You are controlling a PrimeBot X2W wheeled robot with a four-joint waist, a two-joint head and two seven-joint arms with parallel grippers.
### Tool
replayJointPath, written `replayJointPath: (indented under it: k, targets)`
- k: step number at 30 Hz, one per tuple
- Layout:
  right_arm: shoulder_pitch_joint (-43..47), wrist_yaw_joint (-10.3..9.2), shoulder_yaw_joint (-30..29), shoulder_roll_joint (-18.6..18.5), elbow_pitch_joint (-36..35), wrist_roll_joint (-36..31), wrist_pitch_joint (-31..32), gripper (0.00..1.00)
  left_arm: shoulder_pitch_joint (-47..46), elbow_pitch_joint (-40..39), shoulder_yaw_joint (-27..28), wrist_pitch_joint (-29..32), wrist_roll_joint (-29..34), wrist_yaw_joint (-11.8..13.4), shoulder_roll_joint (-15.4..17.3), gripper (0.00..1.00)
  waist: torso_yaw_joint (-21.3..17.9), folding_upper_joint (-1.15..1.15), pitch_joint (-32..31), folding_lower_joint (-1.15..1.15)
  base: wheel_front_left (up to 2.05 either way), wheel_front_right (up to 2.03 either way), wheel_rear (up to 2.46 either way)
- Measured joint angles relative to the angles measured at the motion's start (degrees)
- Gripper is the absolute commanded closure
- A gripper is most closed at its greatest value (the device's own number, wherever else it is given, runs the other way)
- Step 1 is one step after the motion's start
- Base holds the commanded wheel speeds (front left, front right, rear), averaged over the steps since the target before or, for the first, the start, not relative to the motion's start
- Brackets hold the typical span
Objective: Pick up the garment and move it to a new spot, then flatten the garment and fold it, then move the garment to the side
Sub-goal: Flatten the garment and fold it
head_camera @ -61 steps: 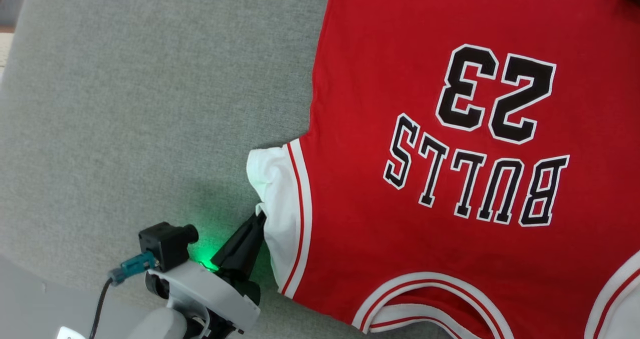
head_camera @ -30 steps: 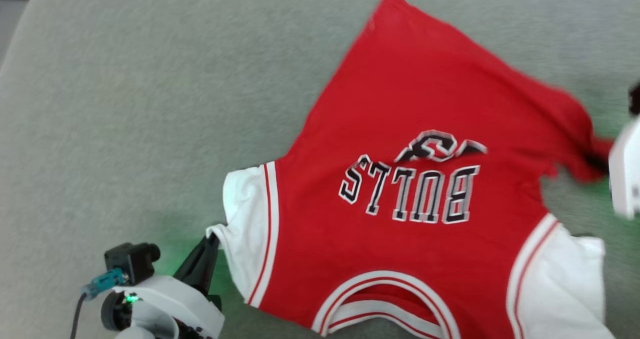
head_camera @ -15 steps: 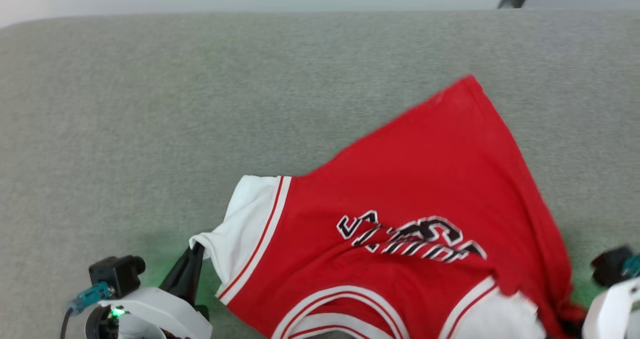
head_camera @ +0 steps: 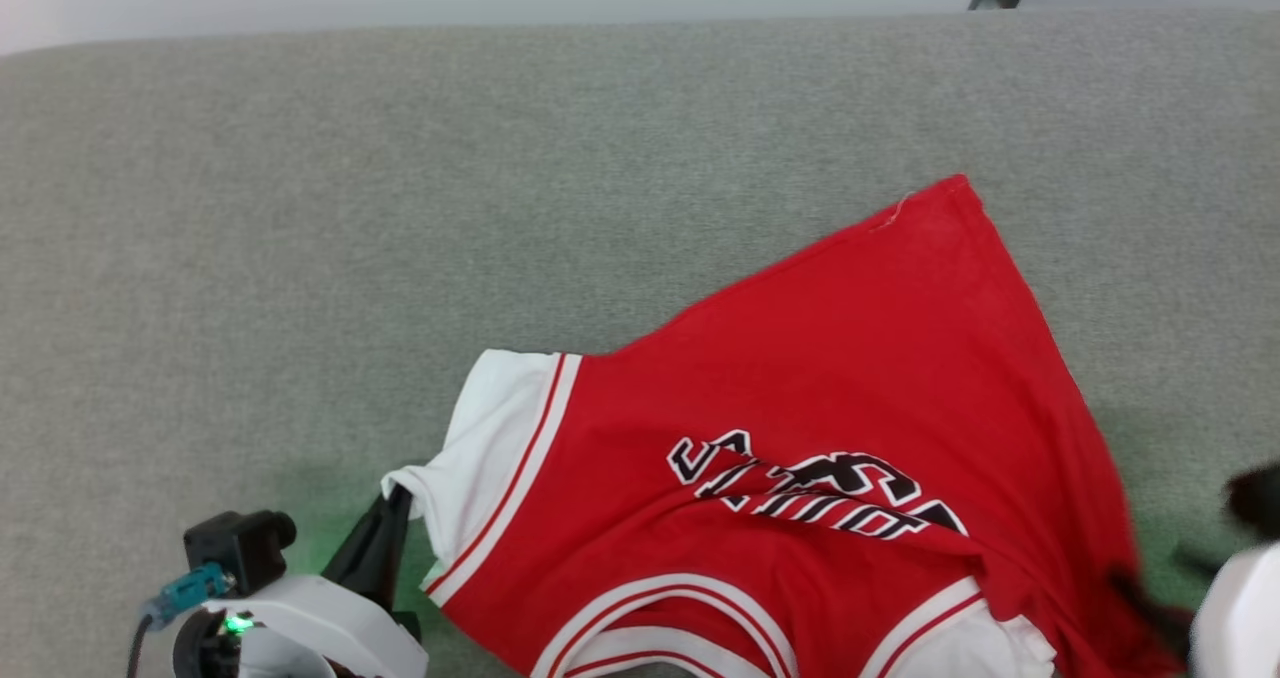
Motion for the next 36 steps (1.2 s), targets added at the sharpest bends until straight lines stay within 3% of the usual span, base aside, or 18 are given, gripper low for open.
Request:
replayJointPath:
  k: [4, 8, 10, 11, 14, 18, 20, 25, 32, 33, 34, 35, 36]
  targets:
    - [-5.3, 0.0, -3.6, -2.2, -6.0, -1.3, 3.9, 0.0, -0.4, 0.0, -0.5, -0.3, 0.2, -0.2, -0.7, 1.0, 1.1, 0.0, 0.3, 0.0, 0.0, 0.0, 0.0]
    - [-13.7, 0.0, -2.8, -4.6, -6.5, -2.5, 6.1, 0.0, -1.7, 0.2, -1.0, -0.5, 0.6, -0.6, -1.4, 1.0, 2.6, 0.0, 1.0, 0.0, 0.0, 0.0, 0.0]
    - [-16.5, 0.0, -2.2, -3.7, -5.7, -2.1, 6.1, 0.0, -2.0, 0.2, -1.0, -0.6, 0.6, -1.0, -1.5, 1.0, 2.9, 0.0, 1.3, 0.0, 0.0, 0.0, 0.0]
    - [-21.9, 0.0, 0.4, -3.4, -2.8, -3.1, 5.6, 0.0, -2.7, 0.5, -1.4, -0.6, 0.7, -1.2, -1.9, 1.0, 3.7, 0.0, 2.0, 0.0, 0.0, 0.0, 0.0]
    - [-26.7, 0.0, 4.1, -4.8, 1.2, -6.3, 4.7, 0.0, -3.8, 1.0, -2.1, -0.3, 1.1, -1.7, -2.6, 1.0, 4.6, 0.0, 2.7, 0.0, 0.0, 0.0, 0.0]
    - [-34.4, 0.0, 11.9, -2.9, 11.4, -5.6, 4.7, 0.0, -5.9, 2.3, -2.4, -0.4, 1.1, -2.5, -3.6, 1.0, 6.5, 0.0, 4.5, 0.0, 0.0, 0.0, 0.0]
    - [-39.1, 0.0, 14.9, -3.8, 16.1, -7.0, 3.4, 0.0, -6.7, 3.0, -2.8, -0.5, 1.3, -3.1, -4.1, 1.0, 7.5, 0.0, 5.4, 0.0, 0.0, 0.0, 0.0]
    - [-45.5, 0.0, 18.2, -4.2, 26.9, -7.3, 1.0, 0.0, -8.4, 4.3, -3.4, -1.1, 1.6, -3.8, -5.7, 1.0, 10.2, 0.0, 7.2, 0.0, 0.0, 0.0, 0.0]
    - [-50.6, 0.0, 20.1, -4.6, 35.2, -6.0, -1.3, 0.0, -9.5, 5.5, -3.6, -2.1, 1.8, -4.6, -6.9, 1.0, 12.3, 0.0, 9.7, 0.0, 0.0, 0.0, 0.0]
    - [-50.9, 0.0, 20.6, -4.6, 35.9, -5.5, -1.4, 0.06, -9.5, 5.5, -3.6, -2.3, 1.8, -4.8, -7.0, 1.0, 12.4, 0.0, 9.9, 0.0, 0.0, 0.0, 0.0]
    - [-51.4, -0.01, 21.0, -4.5, 36.4, -4.8, -1.4, 0.56, -9.6, 5.6, -3.6, -2.3, 1.8, -4.8, -7.1, 1.0, 12.5, 0.0, 10.2, 0.0, 0.0, 0.0, 0.0]
    - [-51.7, -0.01, 21.6, -4.6, 36.7, -4.2, -1.3, 0.93, -9.8, 5.7, -3.6, -2.4, 1.8, -4.9, -7.2, 1.0, 12.5, 0.0, 10.4, 0.0, 0.0, 0.0, 0.0]
    - [-52.0, -0.02, 22.0, -4.7, 36.9, -3.7, -1.3, 1.0, -9.9, 5.9, -3.6, -2.4, 1.8, -5.0, -7.2, 1.0, 12.5, 0.0, 10.5, 0.0, 0.0, 0.0, 0.0]
